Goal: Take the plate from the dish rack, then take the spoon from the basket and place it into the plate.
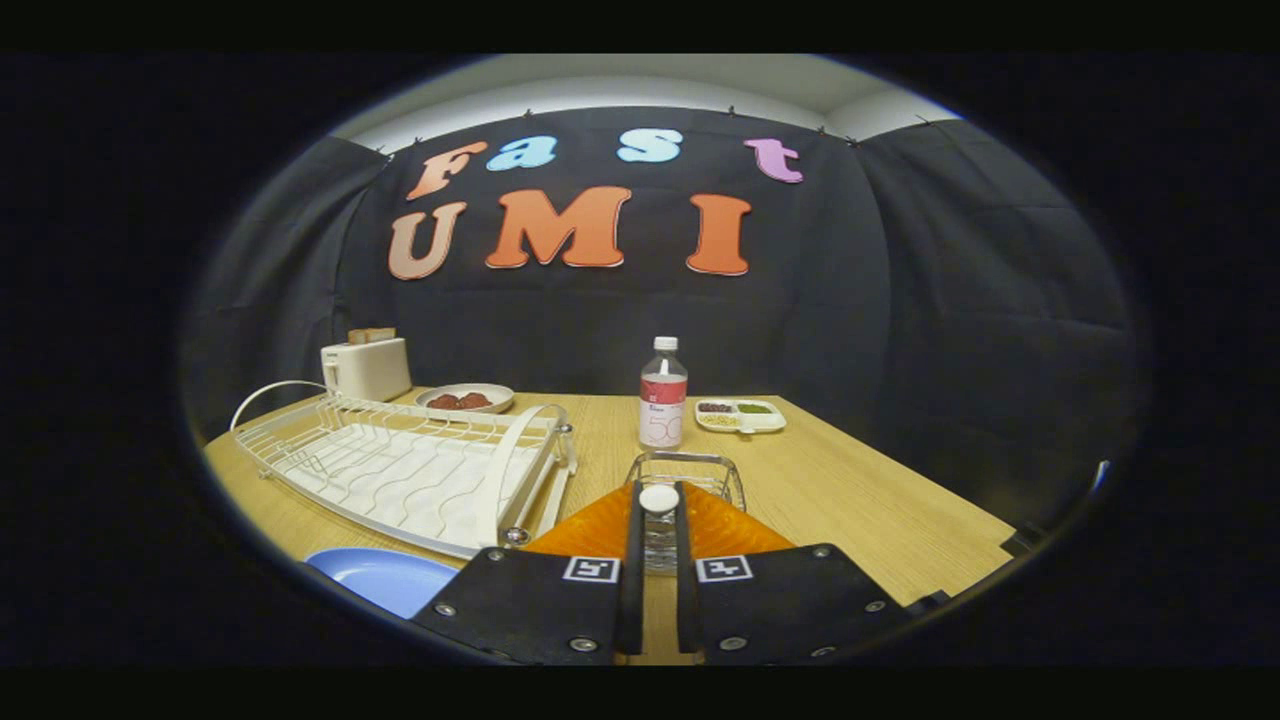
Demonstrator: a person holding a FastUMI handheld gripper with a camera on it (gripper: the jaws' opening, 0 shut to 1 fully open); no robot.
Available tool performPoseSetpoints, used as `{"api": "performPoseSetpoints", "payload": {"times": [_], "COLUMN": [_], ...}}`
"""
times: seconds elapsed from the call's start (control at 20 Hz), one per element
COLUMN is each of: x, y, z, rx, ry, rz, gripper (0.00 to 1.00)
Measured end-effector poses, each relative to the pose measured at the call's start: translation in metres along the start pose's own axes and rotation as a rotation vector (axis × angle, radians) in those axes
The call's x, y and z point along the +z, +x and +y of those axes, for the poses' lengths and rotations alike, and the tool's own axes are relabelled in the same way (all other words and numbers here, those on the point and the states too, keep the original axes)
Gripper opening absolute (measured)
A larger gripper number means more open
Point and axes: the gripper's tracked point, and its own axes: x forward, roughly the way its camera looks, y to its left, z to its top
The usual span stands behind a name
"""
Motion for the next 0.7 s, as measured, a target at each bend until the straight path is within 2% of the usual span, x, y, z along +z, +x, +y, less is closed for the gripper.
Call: {"api": "performPoseSetpoints", "payload": {"times": [0.35,0.7], "x": [0.039,0.090], "y": [-0.014,-0.059], "z": [-0.005,-0.008], "rx": [0.027,0.059], "ry": [0.059,0.050], "rz": [-0.036,-0.115], "gripper": [0.12,0.11]}}
